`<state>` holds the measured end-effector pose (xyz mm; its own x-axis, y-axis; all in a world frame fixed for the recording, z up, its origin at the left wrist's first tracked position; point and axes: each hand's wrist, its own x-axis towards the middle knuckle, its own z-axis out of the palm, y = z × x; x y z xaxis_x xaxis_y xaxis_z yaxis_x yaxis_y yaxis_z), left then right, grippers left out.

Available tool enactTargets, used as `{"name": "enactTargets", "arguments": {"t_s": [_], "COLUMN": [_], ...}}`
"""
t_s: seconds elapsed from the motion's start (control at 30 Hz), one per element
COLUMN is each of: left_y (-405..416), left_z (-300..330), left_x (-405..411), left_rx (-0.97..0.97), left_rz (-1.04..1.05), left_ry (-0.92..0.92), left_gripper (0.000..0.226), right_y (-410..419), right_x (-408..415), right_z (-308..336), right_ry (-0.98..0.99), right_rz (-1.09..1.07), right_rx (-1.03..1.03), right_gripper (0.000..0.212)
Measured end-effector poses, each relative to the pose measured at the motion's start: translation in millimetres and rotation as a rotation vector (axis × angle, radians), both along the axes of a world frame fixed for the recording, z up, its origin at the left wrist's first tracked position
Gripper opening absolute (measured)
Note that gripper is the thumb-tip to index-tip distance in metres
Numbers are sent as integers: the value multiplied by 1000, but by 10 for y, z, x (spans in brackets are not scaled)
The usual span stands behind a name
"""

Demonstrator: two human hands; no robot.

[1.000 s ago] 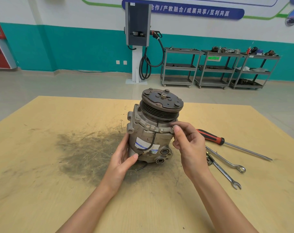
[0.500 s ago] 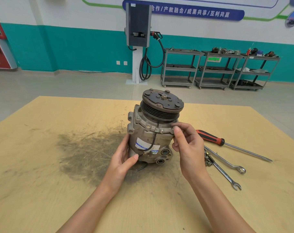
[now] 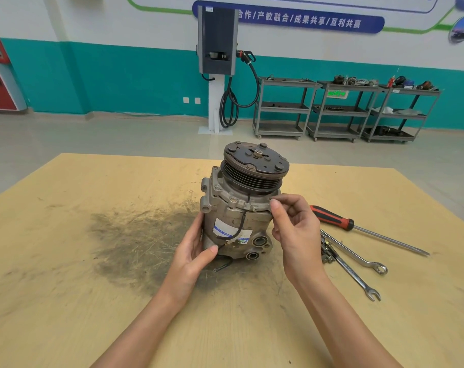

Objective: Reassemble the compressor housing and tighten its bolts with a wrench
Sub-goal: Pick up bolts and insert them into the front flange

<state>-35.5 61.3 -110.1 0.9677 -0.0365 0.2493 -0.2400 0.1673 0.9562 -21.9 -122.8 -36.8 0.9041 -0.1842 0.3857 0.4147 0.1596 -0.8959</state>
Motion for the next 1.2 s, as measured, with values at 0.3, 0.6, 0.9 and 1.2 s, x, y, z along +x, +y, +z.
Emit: {"name": "enactTargets", "arguments": {"t_s": [0.3,0.6,0.9,1.2], "left_y": [-2,-8,-7,5], "left_z": [21,26,18,12], "left_x": [-11,-15,-9,-11], "left_rx": [0,-4,-6,4], "left_rz": [2,1,6,8], "left_ry": [5,7,4,12], "left_gripper": [73,77,74,75], "right_y": [-28,-9,8,11], "right_x": [-13,-3,3,-19], "right_z": [-11,4,24,28], "right_ry": [-5,29,42,27], "right_rz": [36,19,-18,3], "right_rx": [2,44,40,28], "right_gripper": [11,9,9,4]}}
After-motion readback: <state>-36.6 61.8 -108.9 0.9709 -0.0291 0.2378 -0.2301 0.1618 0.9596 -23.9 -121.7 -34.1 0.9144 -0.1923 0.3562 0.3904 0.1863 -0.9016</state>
